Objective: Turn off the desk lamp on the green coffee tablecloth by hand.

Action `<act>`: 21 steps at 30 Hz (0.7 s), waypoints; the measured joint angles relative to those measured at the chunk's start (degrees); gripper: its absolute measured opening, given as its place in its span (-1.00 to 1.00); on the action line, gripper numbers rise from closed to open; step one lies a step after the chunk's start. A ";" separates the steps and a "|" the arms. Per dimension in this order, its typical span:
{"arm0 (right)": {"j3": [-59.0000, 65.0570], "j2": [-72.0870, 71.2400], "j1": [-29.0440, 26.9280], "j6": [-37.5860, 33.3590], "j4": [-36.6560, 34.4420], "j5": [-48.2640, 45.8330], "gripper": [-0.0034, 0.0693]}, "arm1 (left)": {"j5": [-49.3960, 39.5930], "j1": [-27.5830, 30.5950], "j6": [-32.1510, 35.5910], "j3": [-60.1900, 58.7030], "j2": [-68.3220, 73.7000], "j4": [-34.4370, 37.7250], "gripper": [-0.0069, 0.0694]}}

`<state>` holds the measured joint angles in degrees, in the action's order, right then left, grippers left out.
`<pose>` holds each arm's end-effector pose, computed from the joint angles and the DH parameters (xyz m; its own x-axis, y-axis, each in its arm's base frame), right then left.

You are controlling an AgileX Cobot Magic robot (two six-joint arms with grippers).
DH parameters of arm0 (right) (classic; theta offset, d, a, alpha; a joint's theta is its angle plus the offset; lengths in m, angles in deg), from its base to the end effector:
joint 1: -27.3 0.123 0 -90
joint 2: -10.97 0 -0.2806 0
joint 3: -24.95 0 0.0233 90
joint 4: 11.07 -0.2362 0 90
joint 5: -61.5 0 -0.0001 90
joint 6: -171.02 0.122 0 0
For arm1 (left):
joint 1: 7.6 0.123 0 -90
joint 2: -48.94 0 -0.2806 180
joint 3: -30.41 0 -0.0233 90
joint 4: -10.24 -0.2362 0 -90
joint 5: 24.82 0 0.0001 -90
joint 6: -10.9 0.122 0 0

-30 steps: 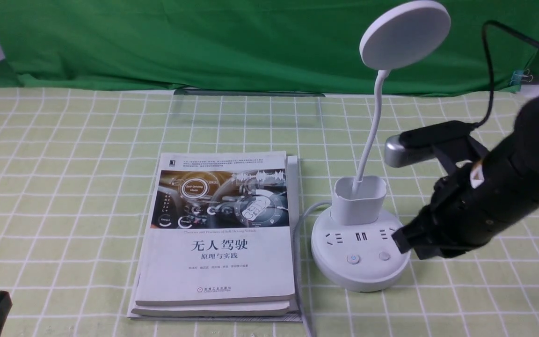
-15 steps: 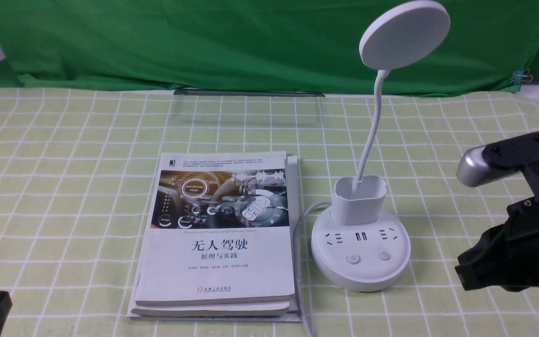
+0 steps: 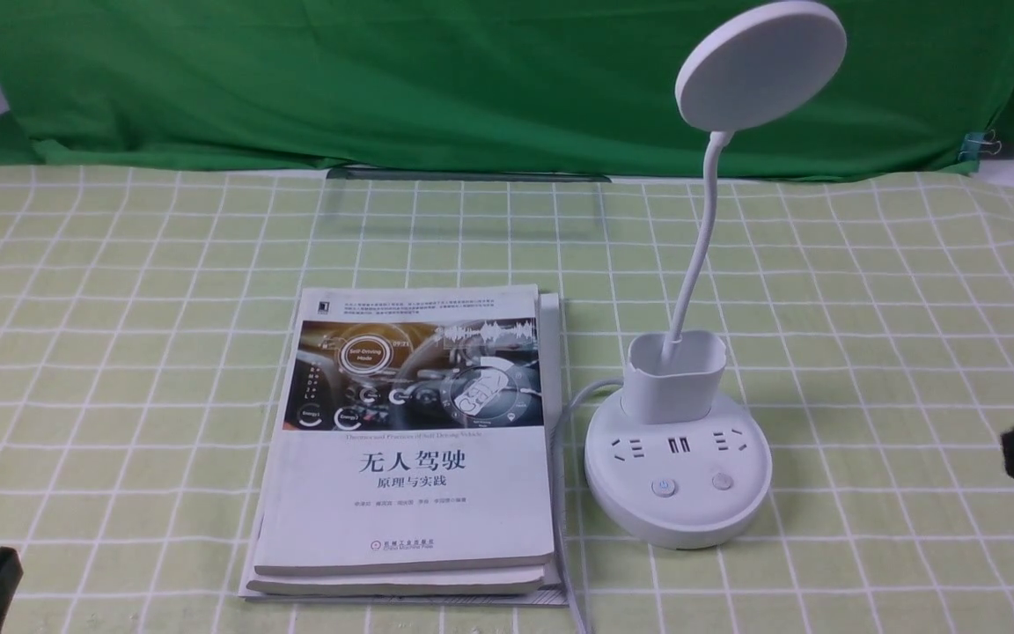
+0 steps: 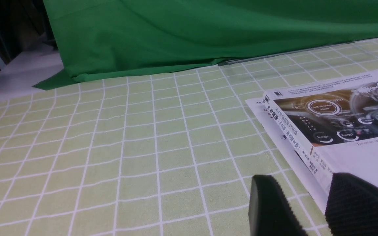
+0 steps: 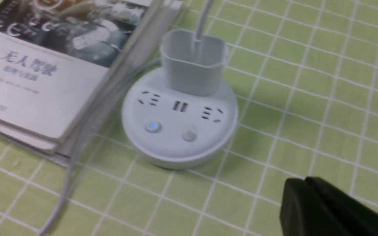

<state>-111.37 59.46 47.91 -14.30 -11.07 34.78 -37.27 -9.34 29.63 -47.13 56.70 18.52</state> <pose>0.1476 0.0555 0.2884 -0.4176 -0.2561 -0.8718 -0.3924 0.9162 -0.0812 0.0762 -0.0061 0.1872 -0.1190 0.1883 -0.9749 0.0845 0.9802 0.1790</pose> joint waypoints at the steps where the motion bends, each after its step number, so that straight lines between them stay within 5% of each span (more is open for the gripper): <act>1: 3.92 -4.26 -2.47 0.00 0.00 1.78 -0.79 | 0.00 0.00 0.00 0.00 0.00 0.00 -0.18; 10: 25.83 -30.71 -13.77 -1.43 0.65 10.65 -0.79 | 0.00 0.00 0.00 0.00 0.00 0.00 -0.18; 21: 33.89 -40.41 -14.44 -1.76 0.71 13.61 -0.79 | 0.00 0.00 0.00 0.00 0.00 0.00 -0.18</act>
<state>-77.48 19.05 33.47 -16.06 -10.36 48.39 -37.27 -9.34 29.63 -47.13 56.70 18.52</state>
